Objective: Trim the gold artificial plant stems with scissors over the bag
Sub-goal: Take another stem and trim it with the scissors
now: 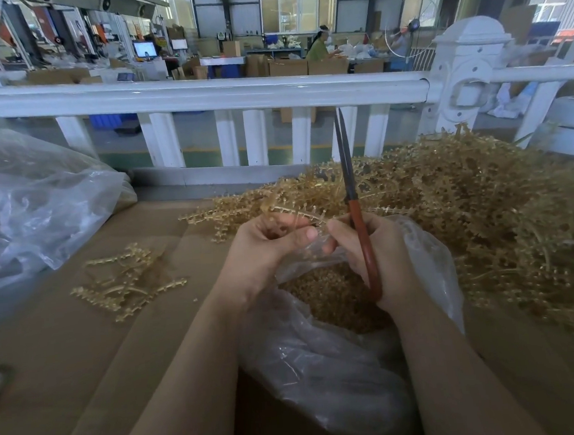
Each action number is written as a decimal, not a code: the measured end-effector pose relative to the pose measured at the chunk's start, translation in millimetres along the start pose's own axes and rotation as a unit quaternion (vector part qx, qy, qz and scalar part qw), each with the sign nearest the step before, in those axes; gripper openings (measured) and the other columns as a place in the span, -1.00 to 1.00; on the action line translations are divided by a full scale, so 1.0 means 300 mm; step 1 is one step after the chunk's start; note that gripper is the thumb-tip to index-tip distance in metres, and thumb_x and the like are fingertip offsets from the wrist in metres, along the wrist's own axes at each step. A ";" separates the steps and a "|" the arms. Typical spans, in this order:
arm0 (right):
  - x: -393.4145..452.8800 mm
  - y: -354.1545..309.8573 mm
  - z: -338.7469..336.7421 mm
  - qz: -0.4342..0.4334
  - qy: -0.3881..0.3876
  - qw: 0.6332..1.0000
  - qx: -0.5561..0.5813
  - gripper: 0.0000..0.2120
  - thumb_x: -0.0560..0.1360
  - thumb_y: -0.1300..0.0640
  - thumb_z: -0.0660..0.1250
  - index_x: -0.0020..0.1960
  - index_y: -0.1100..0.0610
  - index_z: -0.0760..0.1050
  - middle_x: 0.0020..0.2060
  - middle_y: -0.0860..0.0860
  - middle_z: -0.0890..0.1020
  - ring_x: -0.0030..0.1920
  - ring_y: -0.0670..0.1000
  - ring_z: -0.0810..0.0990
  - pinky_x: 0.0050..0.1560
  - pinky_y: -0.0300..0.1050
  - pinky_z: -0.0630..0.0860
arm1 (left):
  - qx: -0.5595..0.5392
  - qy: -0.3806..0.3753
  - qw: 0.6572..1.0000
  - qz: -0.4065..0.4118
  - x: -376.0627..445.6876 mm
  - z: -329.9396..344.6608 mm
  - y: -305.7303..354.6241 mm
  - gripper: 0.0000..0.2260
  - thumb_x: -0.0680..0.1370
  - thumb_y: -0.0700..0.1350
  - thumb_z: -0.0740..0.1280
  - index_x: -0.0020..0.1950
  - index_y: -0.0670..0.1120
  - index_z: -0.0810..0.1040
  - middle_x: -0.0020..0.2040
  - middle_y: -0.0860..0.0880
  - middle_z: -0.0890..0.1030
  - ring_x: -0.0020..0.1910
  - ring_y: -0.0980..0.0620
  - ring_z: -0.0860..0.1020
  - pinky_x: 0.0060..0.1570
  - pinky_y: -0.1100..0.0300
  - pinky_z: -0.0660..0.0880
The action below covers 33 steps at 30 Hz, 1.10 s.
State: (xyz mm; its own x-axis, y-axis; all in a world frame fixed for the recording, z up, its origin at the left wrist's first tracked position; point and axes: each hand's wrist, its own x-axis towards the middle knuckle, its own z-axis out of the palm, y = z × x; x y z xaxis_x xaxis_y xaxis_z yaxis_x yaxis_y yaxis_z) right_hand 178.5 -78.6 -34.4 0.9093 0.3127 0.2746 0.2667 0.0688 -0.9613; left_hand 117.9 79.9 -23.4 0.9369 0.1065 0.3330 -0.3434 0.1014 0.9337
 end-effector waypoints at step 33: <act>-0.012 0.024 -0.003 -0.127 -0.006 0.917 -0.378 -0.58 0.38 -0.38 0.41 -0.01 -0.07 0.54 -0.18 -0.27 0.58 -0.11 -0.27 0.53 -0.19 -0.45 0.38 | 0.040 0.181 0.977 0.107 0.022 -0.027 -0.012 -0.70 0.57 -0.31 0.36 -0.27 -0.39 0.35 -0.34 -0.11 0.34 -0.34 0.11 0.30 -0.21 0.36 0.40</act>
State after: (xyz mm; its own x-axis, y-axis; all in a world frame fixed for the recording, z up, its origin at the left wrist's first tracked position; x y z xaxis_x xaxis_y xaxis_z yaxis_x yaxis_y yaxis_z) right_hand 177.3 -80.2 -42.3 0.7848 0.3888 0.4826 0.6188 -0.5339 -0.5762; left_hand 124.8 88.2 -25.6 0.7542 0.4616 0.4670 -0.5093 -0.0376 0.8597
